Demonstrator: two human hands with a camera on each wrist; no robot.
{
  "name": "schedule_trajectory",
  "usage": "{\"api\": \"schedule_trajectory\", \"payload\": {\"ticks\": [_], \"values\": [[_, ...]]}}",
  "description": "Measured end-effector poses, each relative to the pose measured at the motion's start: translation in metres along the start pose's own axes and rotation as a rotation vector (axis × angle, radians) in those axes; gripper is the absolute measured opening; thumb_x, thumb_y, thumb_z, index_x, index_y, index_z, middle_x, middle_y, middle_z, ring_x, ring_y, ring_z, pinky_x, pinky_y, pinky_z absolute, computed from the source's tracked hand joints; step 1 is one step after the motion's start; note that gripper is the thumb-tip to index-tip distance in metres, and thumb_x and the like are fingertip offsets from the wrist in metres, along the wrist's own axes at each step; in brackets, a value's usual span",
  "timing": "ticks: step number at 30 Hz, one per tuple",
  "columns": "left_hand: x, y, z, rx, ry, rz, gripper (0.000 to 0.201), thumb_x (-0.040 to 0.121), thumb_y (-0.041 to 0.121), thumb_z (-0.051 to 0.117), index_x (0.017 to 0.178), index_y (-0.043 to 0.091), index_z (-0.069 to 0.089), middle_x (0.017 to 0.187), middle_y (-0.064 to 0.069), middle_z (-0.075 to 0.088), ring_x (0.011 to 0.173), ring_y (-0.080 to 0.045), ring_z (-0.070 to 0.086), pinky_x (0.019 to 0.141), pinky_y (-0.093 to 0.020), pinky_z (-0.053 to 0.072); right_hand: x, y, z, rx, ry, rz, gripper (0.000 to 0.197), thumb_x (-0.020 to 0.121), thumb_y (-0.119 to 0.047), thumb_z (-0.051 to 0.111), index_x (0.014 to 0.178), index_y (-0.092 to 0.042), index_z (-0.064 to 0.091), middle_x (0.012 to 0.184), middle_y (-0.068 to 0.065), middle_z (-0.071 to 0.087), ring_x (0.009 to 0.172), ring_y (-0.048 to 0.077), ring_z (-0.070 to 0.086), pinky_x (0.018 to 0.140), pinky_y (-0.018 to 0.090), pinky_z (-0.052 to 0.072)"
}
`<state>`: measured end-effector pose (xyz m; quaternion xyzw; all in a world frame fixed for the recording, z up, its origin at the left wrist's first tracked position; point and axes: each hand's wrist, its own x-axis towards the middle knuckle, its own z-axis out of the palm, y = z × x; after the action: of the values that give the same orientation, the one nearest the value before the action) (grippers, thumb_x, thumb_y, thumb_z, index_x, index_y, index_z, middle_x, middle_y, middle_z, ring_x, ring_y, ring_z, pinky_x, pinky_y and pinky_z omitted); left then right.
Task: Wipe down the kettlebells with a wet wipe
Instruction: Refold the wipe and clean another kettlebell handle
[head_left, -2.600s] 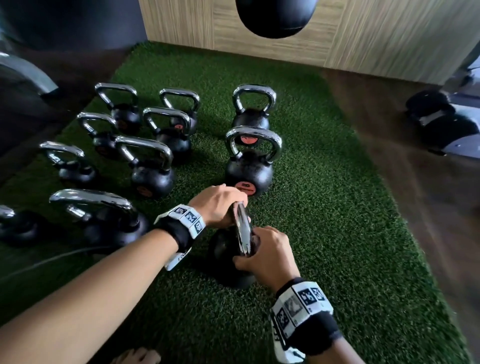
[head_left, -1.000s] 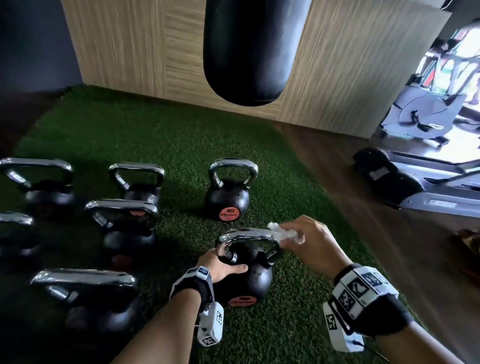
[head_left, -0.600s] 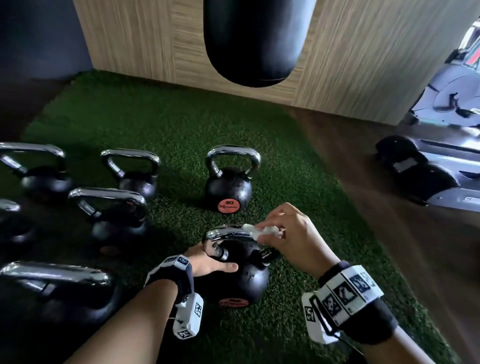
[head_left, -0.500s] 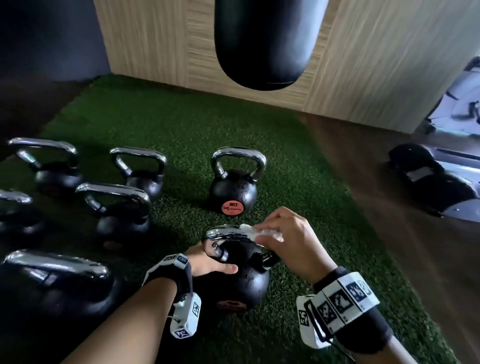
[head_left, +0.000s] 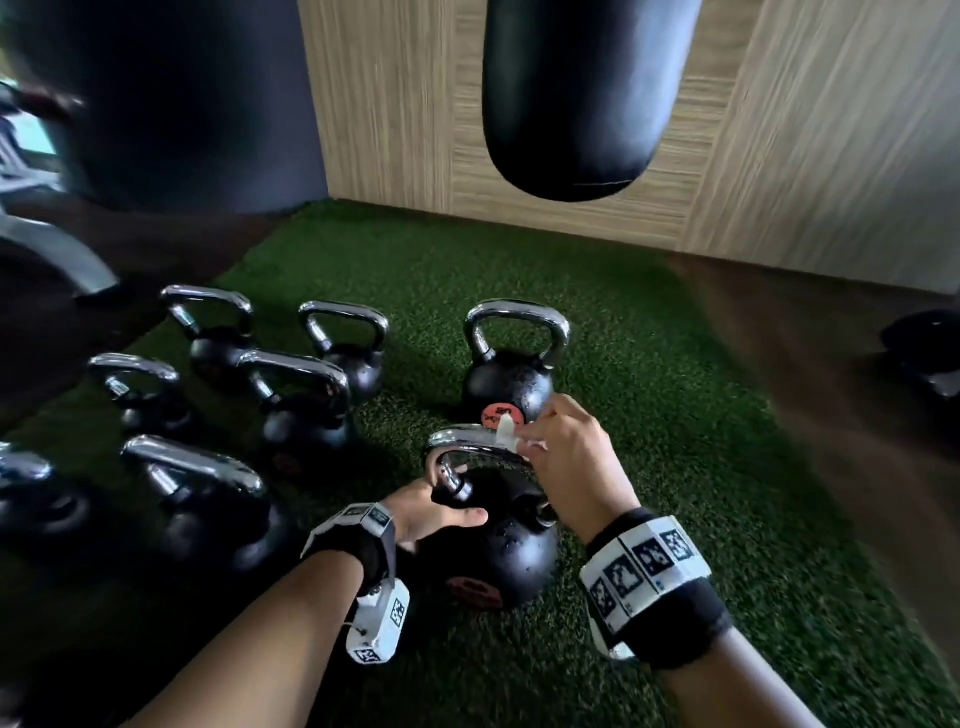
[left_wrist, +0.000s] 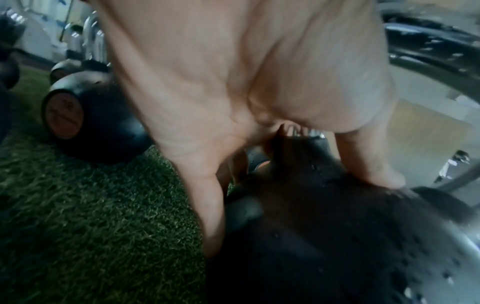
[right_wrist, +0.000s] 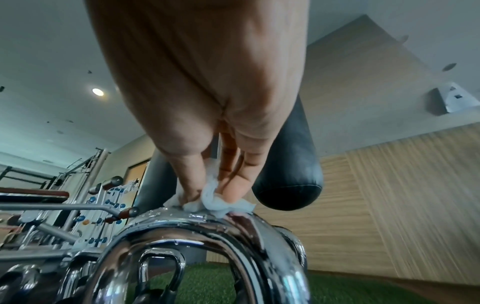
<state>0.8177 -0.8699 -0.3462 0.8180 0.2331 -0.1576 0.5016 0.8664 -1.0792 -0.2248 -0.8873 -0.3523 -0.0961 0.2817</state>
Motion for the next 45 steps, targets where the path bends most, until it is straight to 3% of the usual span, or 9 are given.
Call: {"api": "schedule_trajectory", "payload": {"ticks": [5, 10, 13, 21, 28, 31, 35, 41, 45], "values": [[-0.014, 0.009, 0.006, 0.008, 0.062, -0.052, 0.092, 0.049, 0.07, 0.084, 0.131, 0.04, 0.056, 0.13, 0.008, 0.056, 0.111, -0.015, 0.059, 0.071, -0.034, 0.059, -0.008, 0.01, -0.009, 0.068, 0.067, 0.084, 0.012, 0.089, -0.006, 0.072, 0.1, -0.007, 0.079, 0.098, 0.006, 0.067, 0.079, 0.014, 0.063, 0.064, 0.004, 0.043], [-0.026, 0.015, 0.001, 0.022, 0.038, -0.022, 0.079, 0.069, 0.063, 0.082, 0.136, 0.037, 0.05, 0.12, 0.009, 0.051, 0.108, -0.016, 0.055, 0.086, -0.045, 0.061, -0.016, 0.013, -0.005, 0.087, 0.101, 0.077, 0.012, 0.089, -0.012, 0.074, 0.099, -0.006, 0.077, 0.097, 0.008, 0.069, 0.082, 0.02, 0.066, 0.077, 0.032, 0.057], [-0.027, 0.009, 0.003, -0.012, 0.031, -0.027, 0.077, 0.066, 0.065, 0.082, 0.13, 0.039, 0.05, 0.108, 0.016, 0.055, 0.095, -0.006, 0.058, 0.073, -0.036, 0.063, -0.029, 0.032, -0.004, 0.127, 0.147, 0.144, 0.013, 0.087, -0.01, 0.076, 0.1, -0.008, 0.078, 0.099, 0.007, 0.072, 0.072, 0.005, 0.058, 0.064, 0.01, 0.049], [-0.019, 0.0, 0.001, -0.064, 0.039, 0.006, 0.073, 0.054, 0.067, 0.084, 0.113, 0.041, 0.051, 0.106, 0.016, 0.054, 0.094, -0.008, 0.057, 0.067, -0.044, 0.065, -0.038, 0.041, 0.011, 0.174, 0.27, 0.207, 0.018, 0.085, -0.005, 0.077, 0.103, -0.008, 0.078, 0.1, 0.007, 0.073, 0.08, 0.009, 0.059, 0.067, -0.003, 0.035], [-0.021, -0.002, 0.004, -0.023, 0.095, 0.053, 0.06, 0.065, 0.062, 0.085, 0.114, 0.042, 0.058, 0.116, 0.01, 0.062, 0.093, -0.007, 0.062, 0.067, -0.045, 0.065, -0.061, 0.067, 0.033, 0.541, 0.267, 0.571, 0.024, 0.09, -0.019, 0.074, 0.113, -0.015, 0.075, 0.109, 0.0, 0.076, 0.073, -0.006, 0.065, 0.061, 0.008, 0.049], [-0.021, -0.001, 0.005, 0.019, 0.114, 0.049, 0.062, 0.069, 0.061, 0.084, 0.12, 0.039, 0.058, 0.122, 0.006, 0.062, 0.103, -0.016, 0.063, 0.074, -0.043, 0.065, -0.066, 0.076, 0.043, 0.746, 0.315, 0.645, 0.024, 0.086, -0.018, 0.079, 0.11, -0.016, 0.075, 0.104, -0.002, 0.078, 0.087, 0.007, 0.073, 0.083, 0.03, 0.06], [-0.02, -0.003, 0.003, 0.055, 0.123, 0.045, 0.081, 0.063, 0.07, 0.082, 0.131, 0.033, 0.059, 0.126, 0.002, 0.066, 0.11, -0.019, 0.066, 0.078, -0.043, 0.064, -0.071, 0.078, 0.061, 0.941, 0.291, 0.714, 0.016, 0.086, -0.013, 0.078, 0.102, -0.012, 0.078, 0.086, 0.002, 0.08, 0.082, 0.022, 0.076, 0.08, 0.043, 0.063], [-0.019, -0.001, 0.001, 0.157, 0.142, 0.072, 0.113, 0.036, 0.097, 0.068, 0.132, 0.037, 0.061, 0.126, 0.006, 0.069, 0.114, -0.016, 0.066, 0.103, -0.035, 0.051, -0.074, 0.082, 0.085, 0.838, 0.202, 0.713, 0.013, 0.086, -0.006, 0.075, 0.09, -0.016, 0.081, 0.082, 0.001, 0.079, 0.08, 0.021, 0.077, 0.073, 0.037, 0.064], [-0.035, 0.009, -0.001, 0.603, 0.121, 0.029, 0.092, 0.067, 0.096, 0.047, 0.139, 0.039, 0.05, 0.137, -0.002, 0.064, 0.123, -0.024, 0.061, 0.099, -0.033, 0.047, -0.078, 0.088, 0.078, 0.692, 0.197, 0.717, 0.014, 0.087, -0.015, 0.077, 0.099, -0.02, 0.08, 0.087, -0.005, 0.079, 0.078, 0.014, 0.075, 0.069, 0.031, 0.062]]}}
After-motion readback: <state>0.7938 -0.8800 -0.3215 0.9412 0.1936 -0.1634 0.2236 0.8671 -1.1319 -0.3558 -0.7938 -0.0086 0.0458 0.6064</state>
